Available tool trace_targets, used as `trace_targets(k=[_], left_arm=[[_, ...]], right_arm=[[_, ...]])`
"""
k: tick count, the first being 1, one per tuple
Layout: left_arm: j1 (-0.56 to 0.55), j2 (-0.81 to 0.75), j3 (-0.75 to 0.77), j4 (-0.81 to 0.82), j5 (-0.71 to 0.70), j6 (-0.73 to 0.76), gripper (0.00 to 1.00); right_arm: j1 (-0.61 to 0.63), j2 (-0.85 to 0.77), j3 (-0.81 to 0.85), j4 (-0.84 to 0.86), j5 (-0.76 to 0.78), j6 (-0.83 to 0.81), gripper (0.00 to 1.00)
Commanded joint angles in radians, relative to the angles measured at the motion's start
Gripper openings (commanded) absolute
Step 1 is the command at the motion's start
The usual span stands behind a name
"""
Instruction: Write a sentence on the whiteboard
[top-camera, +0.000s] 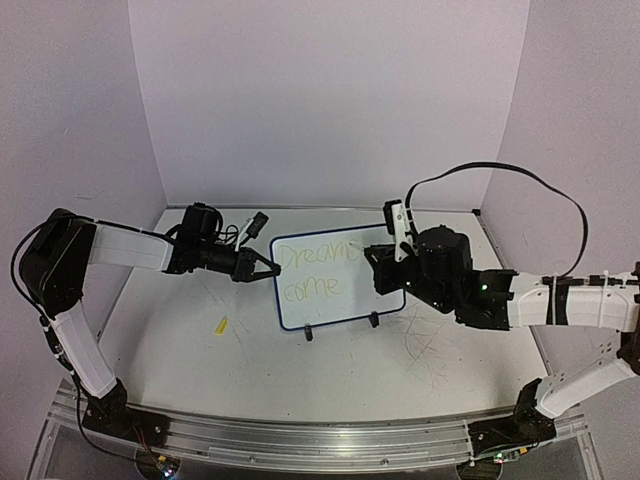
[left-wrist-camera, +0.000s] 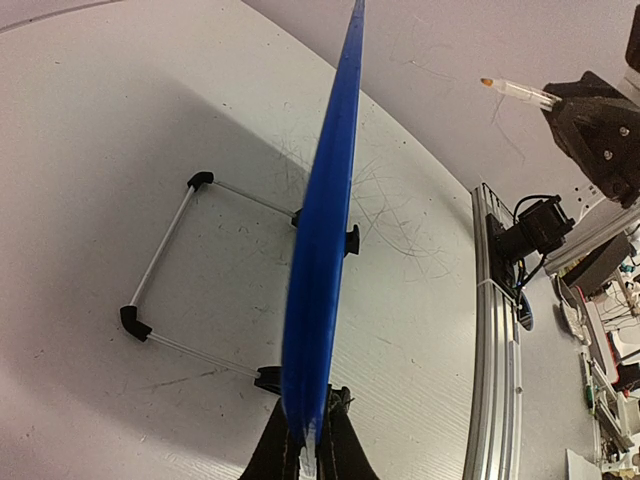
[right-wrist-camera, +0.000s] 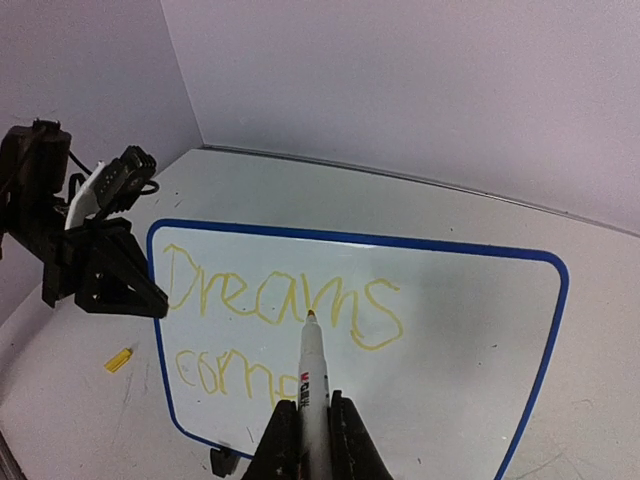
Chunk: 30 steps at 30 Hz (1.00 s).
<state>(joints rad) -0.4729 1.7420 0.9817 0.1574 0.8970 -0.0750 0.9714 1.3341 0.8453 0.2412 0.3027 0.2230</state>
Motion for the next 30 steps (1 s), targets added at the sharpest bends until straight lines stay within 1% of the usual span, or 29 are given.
trace_targets(k=[1, 4, 8, 16, 20, 22, 30], left_arm=[[-0.012, 0.020, 0.029, -0.019, -0.054, 0.043, 0.00], [-0.012, 0.013, 0.030, -0.018, -0.056, 0.044, 0.00], [-0.012, 0.014, 0.029, -0.019, -0.061, 0.046, 0.00], [-0.012, 0.020, 0.030, -0.020, -0.060, 0.045, 0.00], [-0.012, 0.018, 0.032, -0.020, -0.055, 0.044, 0.00], [-0.012, 0.016, 0.032, -0.021, -0.054, 0.044, 0.00], [-0.012, 0.015, 0.030, -0.021, -0.052, 0.043, 0.00]], right_arm=[[-0.034, 0.042, -0.040, -0.004, -0.087, -0.026, 0.00], [-0.012, 0.067, -0.021, -0.013, -0.089, -0.029, 0.00], [0.018, 0.092, -0.015, -0.031, -0.053, -0.043, 0.00], [0.018, 0.126, -0.010, -0.031, -0.051, -0.045, 0.00], [0.009, 0.095, -0.026, -0.009, -0.014, -0.022, 0.00], [-0.006, 0.075, -0.042, 0.018, -0.029, -0.009, 0.00], [-0.022, 0.098, -0.029, 0.018, -0.004, -0.020, 0.00]])
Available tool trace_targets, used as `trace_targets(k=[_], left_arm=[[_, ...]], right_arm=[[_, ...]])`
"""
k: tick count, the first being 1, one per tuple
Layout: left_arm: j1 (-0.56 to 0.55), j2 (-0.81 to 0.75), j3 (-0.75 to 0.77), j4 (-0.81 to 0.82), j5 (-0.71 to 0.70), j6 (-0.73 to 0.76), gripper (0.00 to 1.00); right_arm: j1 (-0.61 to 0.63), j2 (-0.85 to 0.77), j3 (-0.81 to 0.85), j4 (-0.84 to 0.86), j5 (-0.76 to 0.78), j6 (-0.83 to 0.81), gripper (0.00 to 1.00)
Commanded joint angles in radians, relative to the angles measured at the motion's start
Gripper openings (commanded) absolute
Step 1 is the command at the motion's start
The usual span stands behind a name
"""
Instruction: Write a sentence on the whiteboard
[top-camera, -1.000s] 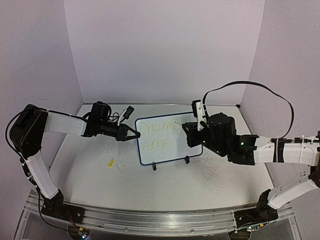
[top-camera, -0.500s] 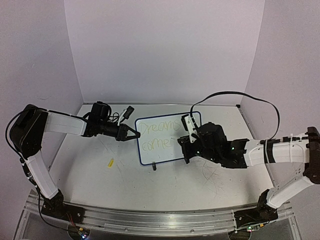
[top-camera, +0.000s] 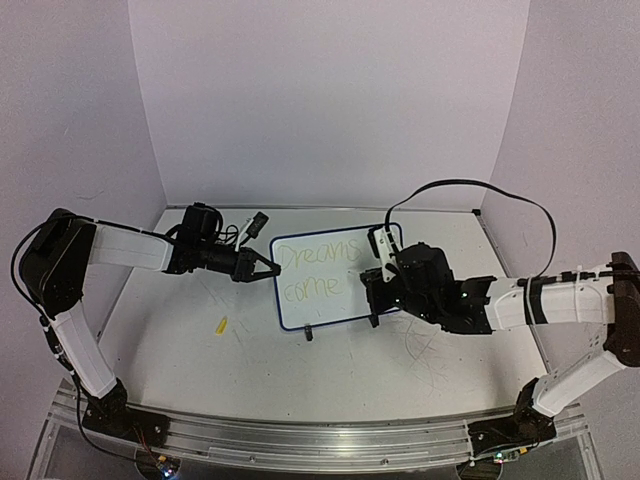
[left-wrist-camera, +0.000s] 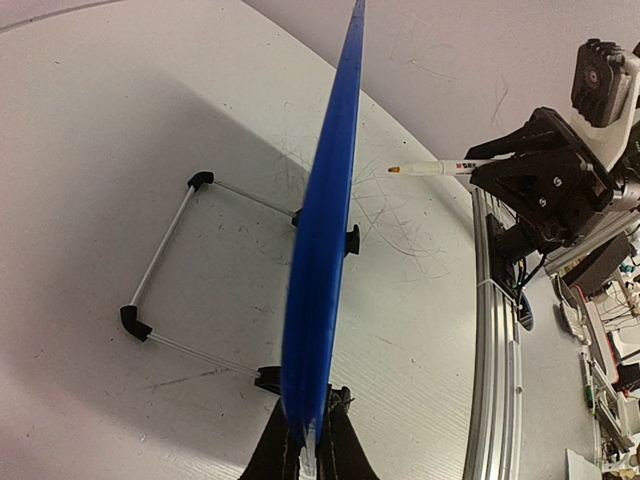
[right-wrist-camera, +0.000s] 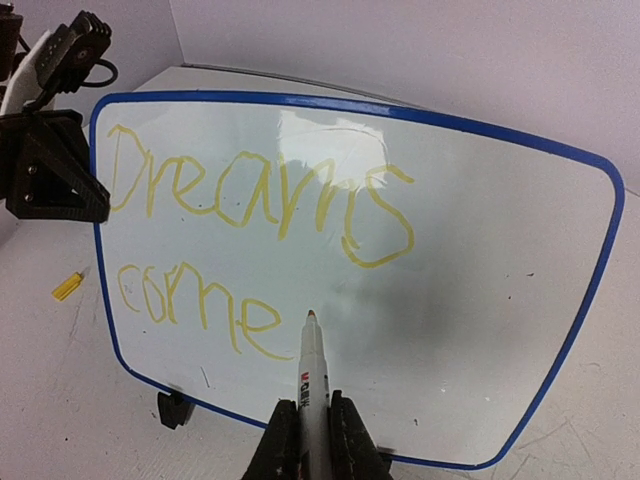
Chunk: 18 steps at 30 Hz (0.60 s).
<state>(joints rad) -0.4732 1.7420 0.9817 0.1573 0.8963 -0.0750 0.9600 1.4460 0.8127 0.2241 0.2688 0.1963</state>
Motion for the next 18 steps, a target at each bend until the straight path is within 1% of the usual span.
trace_targets(k=[1, 6, 18], left_arm=[[-0.012, 0.016, 0.032, -0.021, -0.050, 0.043, 0.00], [-0.012, 0.017, 0.031, -0.021, -0.049, 0.043, 0.00], [-0.012, 0.024, 0.031, -0.022, -0.047, 0.043, 0.00]], right_arm=[[-0.011, -0.008, 0.009, 0.035, 0.027, 0.004, 0.00], [-0.014, 0.032, 0.036, 0.031, 0.010, 0.002, 0.00], [-0.028, 0.059, 0.062, 0.030, 0.036, 0.005, 0.00]])
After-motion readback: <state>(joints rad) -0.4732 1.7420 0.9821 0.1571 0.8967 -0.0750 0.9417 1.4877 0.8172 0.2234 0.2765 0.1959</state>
